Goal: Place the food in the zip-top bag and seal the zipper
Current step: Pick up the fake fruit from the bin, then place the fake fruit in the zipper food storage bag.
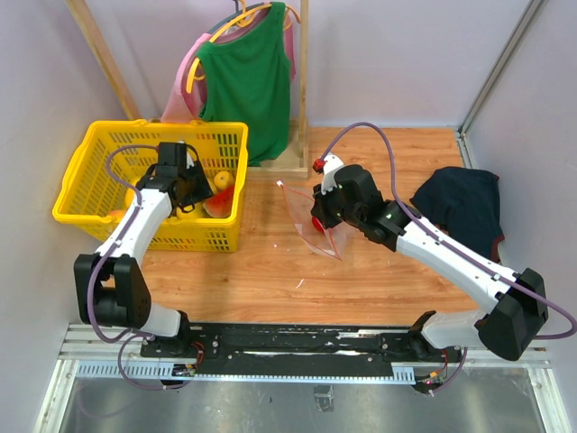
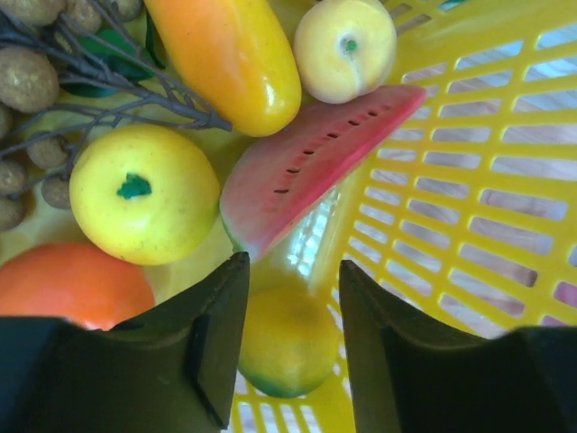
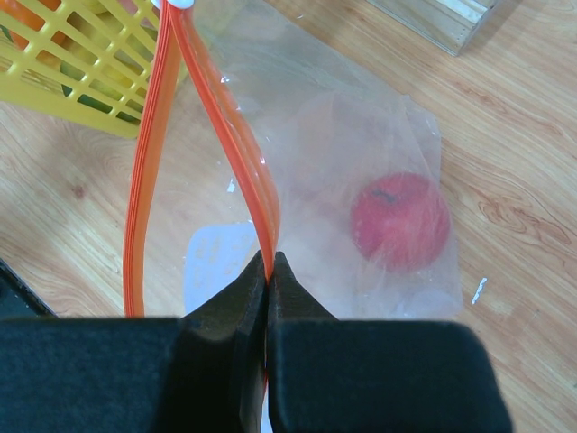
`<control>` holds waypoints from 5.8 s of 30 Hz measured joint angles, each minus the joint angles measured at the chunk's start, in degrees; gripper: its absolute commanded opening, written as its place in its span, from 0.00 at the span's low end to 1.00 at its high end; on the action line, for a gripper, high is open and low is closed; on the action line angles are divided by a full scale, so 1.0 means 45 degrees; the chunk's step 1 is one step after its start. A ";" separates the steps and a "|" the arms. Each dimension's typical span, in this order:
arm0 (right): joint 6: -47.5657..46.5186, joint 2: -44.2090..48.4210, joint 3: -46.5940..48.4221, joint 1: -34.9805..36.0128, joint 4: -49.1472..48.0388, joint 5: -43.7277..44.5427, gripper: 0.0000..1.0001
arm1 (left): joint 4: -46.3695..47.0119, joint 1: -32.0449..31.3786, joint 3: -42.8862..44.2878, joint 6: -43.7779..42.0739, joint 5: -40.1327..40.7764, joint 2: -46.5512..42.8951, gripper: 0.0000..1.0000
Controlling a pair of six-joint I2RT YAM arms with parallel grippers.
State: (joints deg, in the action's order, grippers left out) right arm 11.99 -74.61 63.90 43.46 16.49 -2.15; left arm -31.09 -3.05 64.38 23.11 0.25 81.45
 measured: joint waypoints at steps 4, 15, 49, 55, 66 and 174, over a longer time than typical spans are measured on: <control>-0.0005 0.0000 0.0000 0.0000 0.0005 -0.0068 0.01 | 0.0117 0.0000 0.0000 -0.0204 -0.0092 0.0452 0.69; -0.0010 0.0000 -0.0005 -0.0005 0.0000 -0.0092 0.01 | -0.0175 0.0000 0.1423 -0.2404 -0.0738 0.2375 0.73; -0.0010 -0.0019 -0.0131 -0.0044 -0.0092 -0.0398 0.01 | -0.1190 -0.0277 0.1739 -0.2827 -0.1885 0.5634 0.67; -0.0010 -0.0019 -0.0175 -0.0053 -0.0117 -0.0505 0.01 | -0.1467 -0.0350 0.1744 -0.2730 -0.1661 0.5625 0.49; -0.0010 -0.0019 -0.0180 -0.0053 -0.0180 -0.0525 0.01 | -0.1496 -0.0364 0.1447 -0.2492 -0.1049 0.4415 0.27; 0.3614 0.1224 -0.1651 0.0491 -0.3026 0.3721 0.01 | 0.7266 -1.1876 -0.2569 0.5314 0.7674 -0.1685 0.65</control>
State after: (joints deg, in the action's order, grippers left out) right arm 28.25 -69.10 56.47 45.67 2.87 14.59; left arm 1.61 -56.49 52.82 47.03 34.79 73.87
